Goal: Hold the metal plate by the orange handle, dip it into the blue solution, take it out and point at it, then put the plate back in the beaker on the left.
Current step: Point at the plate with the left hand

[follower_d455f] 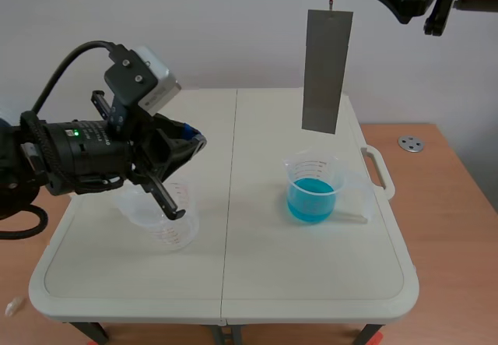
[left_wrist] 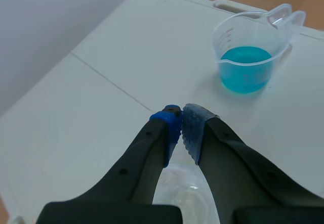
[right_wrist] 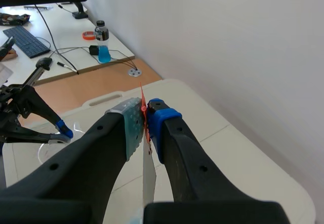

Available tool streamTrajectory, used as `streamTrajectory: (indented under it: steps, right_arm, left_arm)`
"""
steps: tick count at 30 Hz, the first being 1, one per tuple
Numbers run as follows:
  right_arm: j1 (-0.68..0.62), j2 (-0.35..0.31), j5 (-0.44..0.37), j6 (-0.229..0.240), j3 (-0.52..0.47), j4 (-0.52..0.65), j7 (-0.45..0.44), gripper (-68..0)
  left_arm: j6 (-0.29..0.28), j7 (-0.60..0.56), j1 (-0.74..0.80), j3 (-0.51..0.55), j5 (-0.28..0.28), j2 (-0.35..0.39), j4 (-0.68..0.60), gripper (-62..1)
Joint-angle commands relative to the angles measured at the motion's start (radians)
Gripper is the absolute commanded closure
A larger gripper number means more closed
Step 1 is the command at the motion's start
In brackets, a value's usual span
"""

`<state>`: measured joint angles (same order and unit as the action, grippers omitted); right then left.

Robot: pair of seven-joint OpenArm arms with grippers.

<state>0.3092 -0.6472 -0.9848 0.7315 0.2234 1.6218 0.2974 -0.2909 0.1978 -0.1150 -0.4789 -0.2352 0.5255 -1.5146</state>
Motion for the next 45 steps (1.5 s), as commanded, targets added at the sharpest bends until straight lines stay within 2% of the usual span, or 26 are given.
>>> streamTrajectory:
  steps: [1, 8, 17, 22, 29, 35, 38, 45]
  right_arm:
    - [-0.004, 0.001, -0.017, 0.003, -0.039, 0.019, -0.012, -1.3]
    - [-0.033, 0.038, -0.002, 0.014, -0.069, 0.017, 0.020, -1.3]
    - [-0.032, 0.045, 0.009, 0.014, -0.074, -0.006, 0.026, -1.3]
    - [-0.032, 0.063, 0.017, 0.014, -0.074, -0.016, 0.030, -1.3]
    - [-0.032, 0.066, 0.020, 0.014, -0.074, -0.016, 0.030, -1.3]
    - [-0.032, 0.066, 0.032, 0.014, -0.074, -0.016, 0.029, -1.3]
    - [-0.032, 0.066, 0.039, 0.014, -0.074, -0.017, 0.029, -1.3]
    - [-0.032, 0.071, 0.039, 0.014, -0.074, -0.017, 0.030, -1.3]
  left_arm:
    - [0.003, 0.009, -0.029, -0.011, -0.003, -0.026, 0.003, -5.7]
    - [0.003, 0.039, -0.146, -0.085, 0.008, -0.128, 0.116, -5.8]
    - [0.003, 0.040, -0.213, -0.112, 0.133, -0.242, 0.231, -5.8]
    - [0.003, 0.039, -0.237, -0.116, 0.177, -0.280, 0.280, -5.7]
    - [0.002, 0.039, -0.263, -0.116, 0.186, -0.315, 0.341, -5.8]
    - [0.002, 0.038, -0.277, -0.116, 0.242, -0.348, 0.391, -5.8]
    - [-0.031, 0.037, -0.282, -0.116, 0.243, -0.359, 0.403, -5.7]
    - [-0.151, 0.023, -0.285, -0.116, 0.224, -0.359, 0.404, -5.7]
